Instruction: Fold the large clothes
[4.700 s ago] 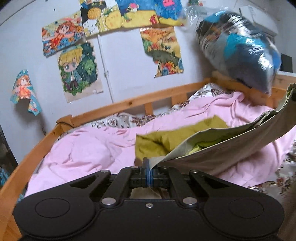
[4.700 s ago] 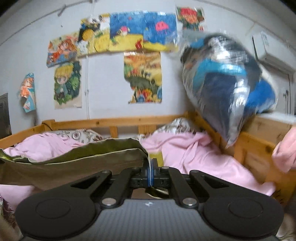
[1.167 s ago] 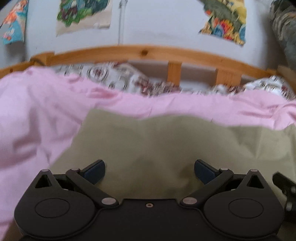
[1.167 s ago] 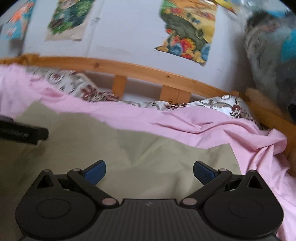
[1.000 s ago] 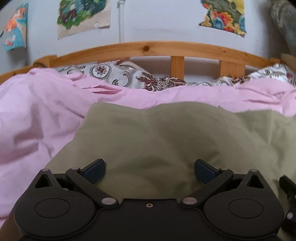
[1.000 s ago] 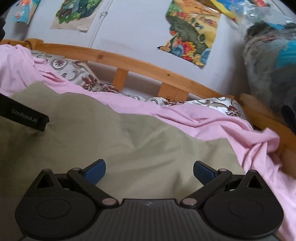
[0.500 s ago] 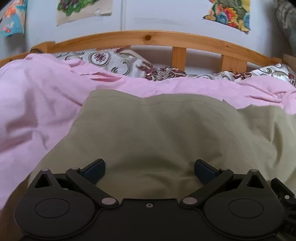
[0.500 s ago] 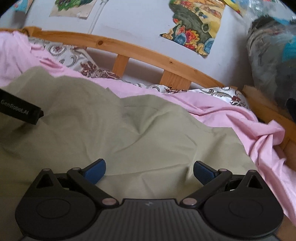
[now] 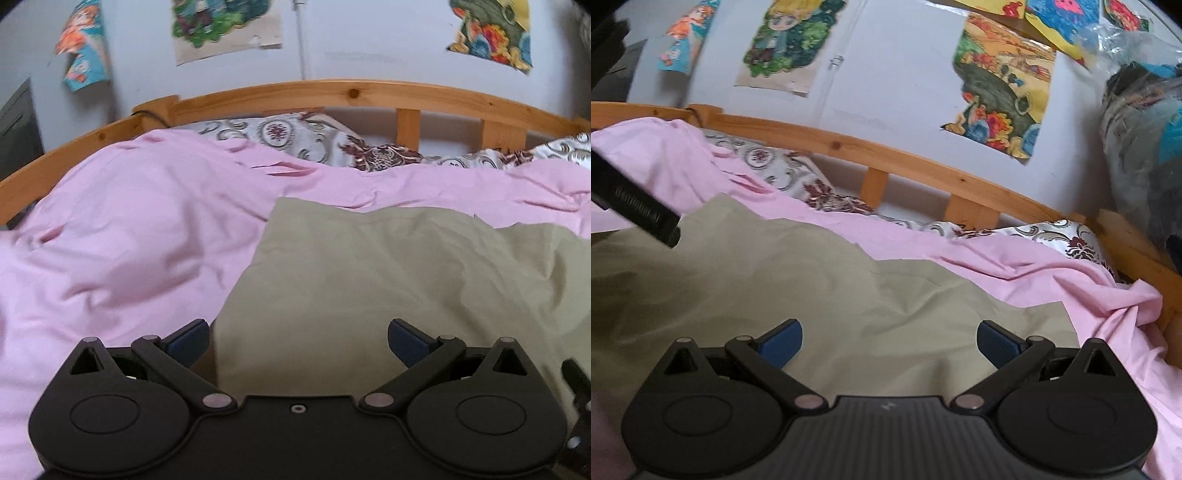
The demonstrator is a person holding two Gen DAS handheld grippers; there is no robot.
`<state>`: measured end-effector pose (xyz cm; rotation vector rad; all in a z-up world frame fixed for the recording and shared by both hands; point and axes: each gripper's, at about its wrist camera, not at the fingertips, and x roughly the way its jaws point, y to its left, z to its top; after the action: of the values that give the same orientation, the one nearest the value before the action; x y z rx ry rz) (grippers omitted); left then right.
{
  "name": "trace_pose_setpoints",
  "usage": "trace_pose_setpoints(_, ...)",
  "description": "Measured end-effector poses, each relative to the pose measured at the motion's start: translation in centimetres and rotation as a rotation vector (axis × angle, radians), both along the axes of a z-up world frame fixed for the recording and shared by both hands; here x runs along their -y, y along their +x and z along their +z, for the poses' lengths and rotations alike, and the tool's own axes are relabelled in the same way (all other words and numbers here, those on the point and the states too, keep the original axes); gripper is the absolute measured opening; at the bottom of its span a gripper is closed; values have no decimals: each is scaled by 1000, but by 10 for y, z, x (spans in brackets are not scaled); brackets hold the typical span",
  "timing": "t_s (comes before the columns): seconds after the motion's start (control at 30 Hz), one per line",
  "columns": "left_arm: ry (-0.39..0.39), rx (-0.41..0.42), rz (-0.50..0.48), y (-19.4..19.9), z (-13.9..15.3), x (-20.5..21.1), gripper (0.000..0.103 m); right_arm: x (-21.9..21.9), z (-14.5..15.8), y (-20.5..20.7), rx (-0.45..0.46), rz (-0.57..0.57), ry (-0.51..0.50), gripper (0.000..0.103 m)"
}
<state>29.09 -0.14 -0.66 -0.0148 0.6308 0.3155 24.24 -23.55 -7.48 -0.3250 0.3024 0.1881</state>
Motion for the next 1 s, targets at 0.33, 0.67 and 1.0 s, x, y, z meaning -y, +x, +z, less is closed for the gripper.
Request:
trace_pose_setpoints(0.33,-37,17,23,-54,-5,-8,102,0,-32,-27,3,-29,-51,103)
trace_pose_setpoints(0.67,-287,114,34,-107,-39,-46,102,4,-44,-20,-54,-14,-10,103)
trace_pose_setpoints(1.0,-620,47,-42,-70,-81,-46,102,14,-34,-21,-74,-20,51,103)
